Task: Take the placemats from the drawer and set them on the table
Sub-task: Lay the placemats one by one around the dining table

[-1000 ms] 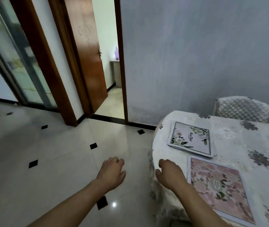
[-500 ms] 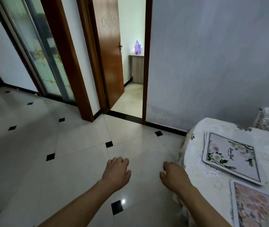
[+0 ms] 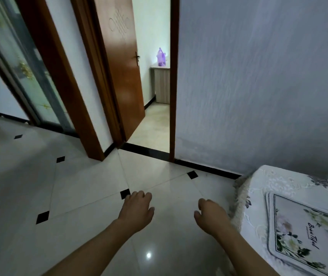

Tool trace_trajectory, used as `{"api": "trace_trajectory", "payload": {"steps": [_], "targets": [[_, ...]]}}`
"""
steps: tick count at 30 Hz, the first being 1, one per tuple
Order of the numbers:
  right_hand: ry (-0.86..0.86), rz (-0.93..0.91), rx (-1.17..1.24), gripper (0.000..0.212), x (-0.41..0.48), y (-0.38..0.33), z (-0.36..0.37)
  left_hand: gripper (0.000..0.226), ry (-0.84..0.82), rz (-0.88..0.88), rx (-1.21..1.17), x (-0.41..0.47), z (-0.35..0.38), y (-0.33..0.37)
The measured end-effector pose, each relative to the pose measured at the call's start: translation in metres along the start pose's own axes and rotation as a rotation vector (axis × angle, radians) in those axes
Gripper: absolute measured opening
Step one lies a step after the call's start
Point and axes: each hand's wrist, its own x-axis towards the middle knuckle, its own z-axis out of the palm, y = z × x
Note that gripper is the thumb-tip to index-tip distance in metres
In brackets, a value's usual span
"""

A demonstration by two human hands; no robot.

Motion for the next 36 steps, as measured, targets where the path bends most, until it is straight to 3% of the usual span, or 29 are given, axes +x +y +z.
{"api": "trace_trajectory", "payload": {"steps": [10,16,22,25,36], "targets": [[0.065,0.385,0.061,0.02,0.102,0.058,-0.017,0.032,-0.06,0.387,-0.028,0.214,0.011,0.031],[0.16,0.697,0.13,0.018,0.094,0.097,-0.029,0.033,-0.057,0.692,-0.026,0.319,0.011,0.101],[0.218,1.03,0.197,0.025,0.044,0.157,-0.026,0.033,-0.158,1.029,-0.045,0.348,0.027,0.228],[0.28,1.148,0.252,0.018,0.024,0.196,-0.023,0.029,-0.19,1.162,-0.014,0.348,0.04,0.293],[0.292,1.471,0.359,0.021,-0.021,0.302,-0.004,0.033,-0.3,1.338,0.094,0.36,0.104,0.459]]}}
